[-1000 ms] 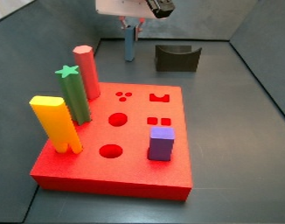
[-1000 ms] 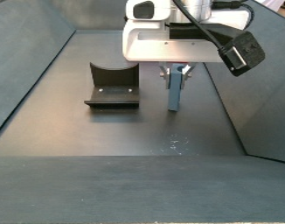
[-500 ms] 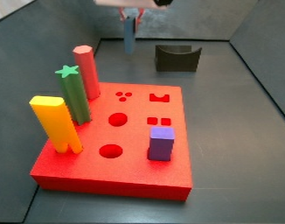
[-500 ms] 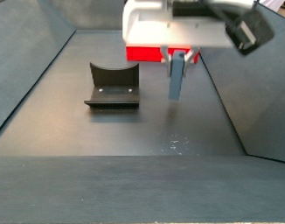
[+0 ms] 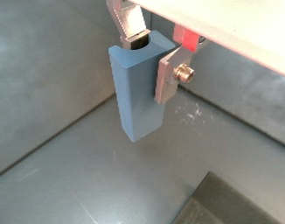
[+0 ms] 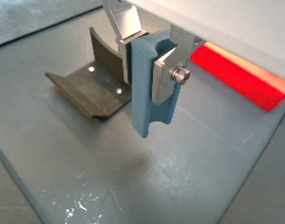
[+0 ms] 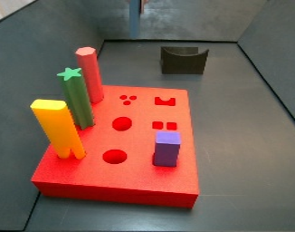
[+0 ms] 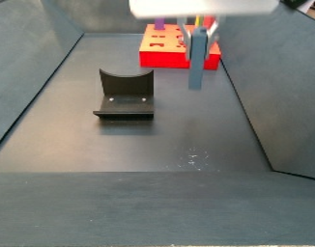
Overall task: Pick up the arch object. Move up. Move to above the board. Insert the arch object.
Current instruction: Move to above the board.
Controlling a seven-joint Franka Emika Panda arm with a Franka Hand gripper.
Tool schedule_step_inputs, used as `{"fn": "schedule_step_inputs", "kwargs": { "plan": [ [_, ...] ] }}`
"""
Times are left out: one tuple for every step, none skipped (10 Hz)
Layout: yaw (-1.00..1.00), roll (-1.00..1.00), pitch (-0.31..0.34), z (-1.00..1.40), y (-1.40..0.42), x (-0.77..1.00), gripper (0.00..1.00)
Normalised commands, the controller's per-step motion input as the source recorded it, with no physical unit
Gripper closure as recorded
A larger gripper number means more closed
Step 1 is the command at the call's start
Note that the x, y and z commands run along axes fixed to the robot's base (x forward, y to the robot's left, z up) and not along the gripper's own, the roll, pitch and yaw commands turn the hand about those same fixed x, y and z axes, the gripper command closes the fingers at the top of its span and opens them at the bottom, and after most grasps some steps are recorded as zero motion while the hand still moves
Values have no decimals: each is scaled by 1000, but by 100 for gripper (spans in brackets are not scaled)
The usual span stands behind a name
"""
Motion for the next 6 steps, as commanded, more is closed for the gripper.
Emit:
{"fn": "schedule_step_inputs", "kwargs": {
  "plan": [
    [102, 7, 126, 1000, 17, 76, 100],
    [63, 9, 103, 1000, 16, 73, 100],
    [52, 9, 97, 1000, 15, 73, 100],
    [40, 7, 96, 1000, 14, 71, 100],
    [34, 4, 95, 1000, 13, 70, 100],
    [31, 3, 94, 1000, 13, 70, 100]
  ]
}}
